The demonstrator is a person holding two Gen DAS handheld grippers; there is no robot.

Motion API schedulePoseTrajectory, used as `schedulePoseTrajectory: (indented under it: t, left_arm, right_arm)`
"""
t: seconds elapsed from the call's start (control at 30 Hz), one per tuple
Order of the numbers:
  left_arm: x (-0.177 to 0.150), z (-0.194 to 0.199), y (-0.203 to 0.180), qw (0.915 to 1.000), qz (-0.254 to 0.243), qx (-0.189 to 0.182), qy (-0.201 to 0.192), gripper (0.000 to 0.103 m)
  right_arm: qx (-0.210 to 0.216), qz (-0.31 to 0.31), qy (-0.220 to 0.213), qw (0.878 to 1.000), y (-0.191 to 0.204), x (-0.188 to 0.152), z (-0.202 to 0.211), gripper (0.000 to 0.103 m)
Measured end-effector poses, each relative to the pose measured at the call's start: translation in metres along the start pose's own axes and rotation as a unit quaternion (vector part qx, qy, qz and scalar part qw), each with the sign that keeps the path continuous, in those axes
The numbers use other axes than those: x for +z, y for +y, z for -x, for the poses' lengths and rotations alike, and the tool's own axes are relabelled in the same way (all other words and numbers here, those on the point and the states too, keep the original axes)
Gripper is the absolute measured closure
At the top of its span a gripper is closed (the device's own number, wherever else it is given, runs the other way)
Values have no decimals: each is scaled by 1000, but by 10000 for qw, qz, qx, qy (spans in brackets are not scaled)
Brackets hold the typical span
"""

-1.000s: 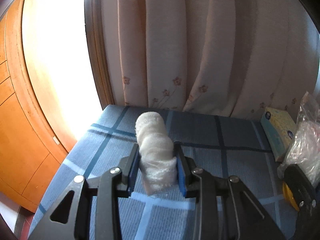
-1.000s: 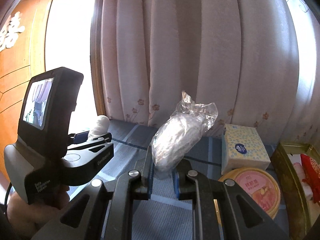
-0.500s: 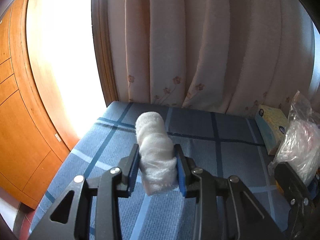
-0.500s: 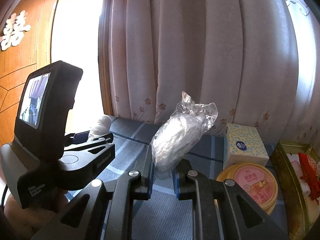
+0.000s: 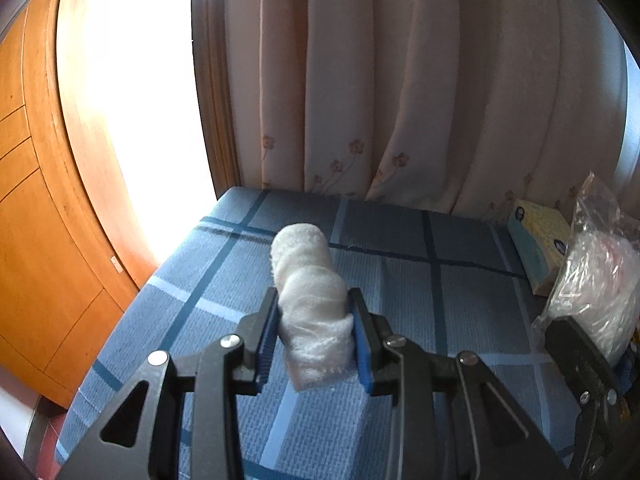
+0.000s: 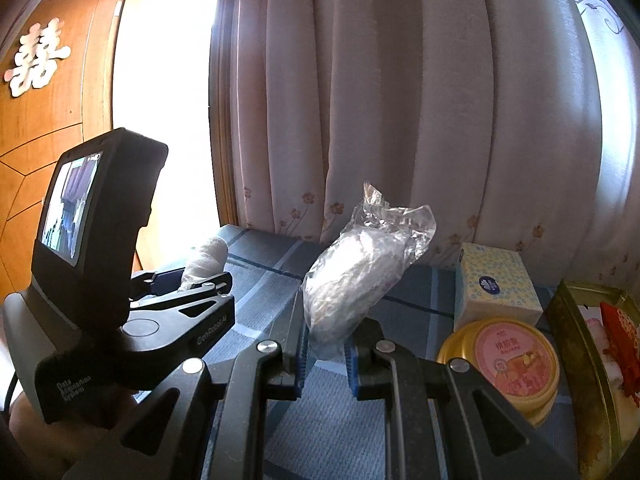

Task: Organize soft objects
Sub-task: 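Lift the towel and plastic bag and carry both toward the gold tray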

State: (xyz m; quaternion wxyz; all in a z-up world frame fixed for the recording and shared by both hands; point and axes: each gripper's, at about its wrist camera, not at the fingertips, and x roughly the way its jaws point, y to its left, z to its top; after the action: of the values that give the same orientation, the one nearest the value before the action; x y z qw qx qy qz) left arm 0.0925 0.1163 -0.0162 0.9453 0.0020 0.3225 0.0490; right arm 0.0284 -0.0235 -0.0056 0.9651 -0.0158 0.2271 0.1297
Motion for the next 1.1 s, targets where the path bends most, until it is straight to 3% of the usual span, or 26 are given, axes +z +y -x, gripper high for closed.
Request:
schedulePoseTrajectory:
  t: [1.1]
  left_arm:
    - [-13, 57, -57, 9990, -273, -327, -98, 71]
  right_arm:
    - [-186, -127, -180, 9996, -21, -11, 73, 86]
